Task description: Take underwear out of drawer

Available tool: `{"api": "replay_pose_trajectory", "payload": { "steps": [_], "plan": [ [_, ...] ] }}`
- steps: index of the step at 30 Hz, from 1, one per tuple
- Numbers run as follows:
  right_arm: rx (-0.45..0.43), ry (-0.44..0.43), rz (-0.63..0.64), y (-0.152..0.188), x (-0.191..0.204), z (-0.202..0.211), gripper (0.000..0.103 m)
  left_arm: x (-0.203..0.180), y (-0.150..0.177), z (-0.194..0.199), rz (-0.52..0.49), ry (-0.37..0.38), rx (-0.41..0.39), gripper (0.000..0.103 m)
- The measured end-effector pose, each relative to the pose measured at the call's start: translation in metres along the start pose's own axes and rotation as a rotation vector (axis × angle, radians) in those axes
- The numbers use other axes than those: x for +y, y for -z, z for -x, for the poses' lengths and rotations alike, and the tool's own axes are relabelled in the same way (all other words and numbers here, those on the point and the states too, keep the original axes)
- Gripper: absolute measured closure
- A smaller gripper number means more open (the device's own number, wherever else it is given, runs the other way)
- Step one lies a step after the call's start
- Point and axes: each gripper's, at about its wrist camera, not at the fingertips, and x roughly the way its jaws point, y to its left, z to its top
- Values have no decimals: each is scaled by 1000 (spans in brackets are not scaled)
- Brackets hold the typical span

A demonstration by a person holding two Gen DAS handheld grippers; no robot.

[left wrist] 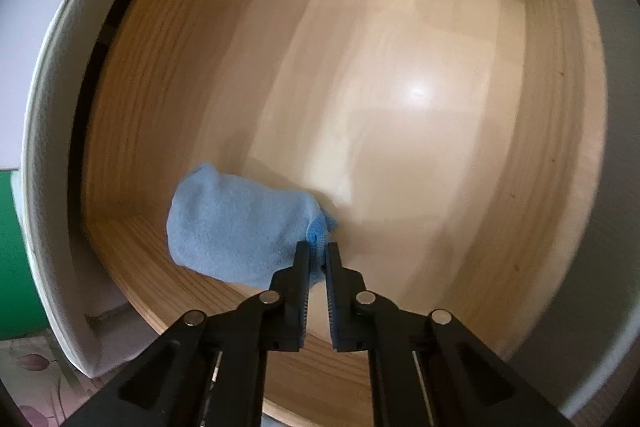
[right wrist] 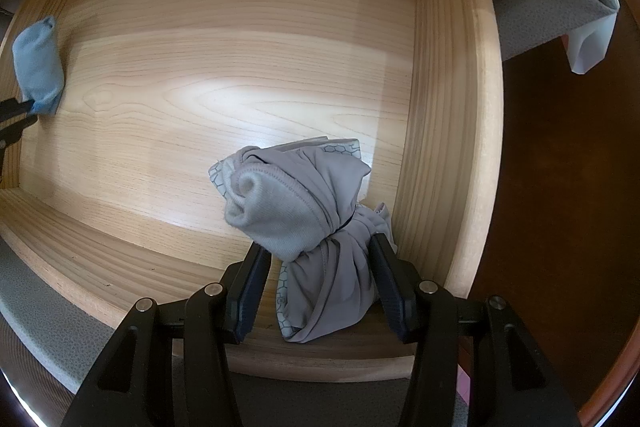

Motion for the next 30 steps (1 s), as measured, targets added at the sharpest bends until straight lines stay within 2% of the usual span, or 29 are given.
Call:
{"api": "replay_pose_trajectory", "payload": {
  "steps": [2,3,11,16,18,21,24,28,30],
  "plan": [
    [0,0,1,0,0,0,54,2,2,3,14,33,5,96],
    [0,0,0,-1,1,0,54,11,-12,-4,18,42,9,96],
    [-3,-7,-7,-5,4,4,54,45,-16,5,122,132,3,96],
    [-7,-16,-11,-8,4,8,54,65,-15,2,215,209,7,96],
    [-8,-19,-13,-9,3,10,54,74,-11,-5,267,261,15,95],
    [-11,-25,-16,-10,1,9,54,86,-10,-6,326,272,24,95],
    [-13,-30,-16,-10,0,10,54,93,-7,-7,390,279,14,85],
    [-16,-36,-18,-10,-4,9,53,110,1,-1,500,293,-14,64],
    [-18,-39,-20,-9,-5,12,53,111,9,-2,564,309,-33,61]
  ]
}}
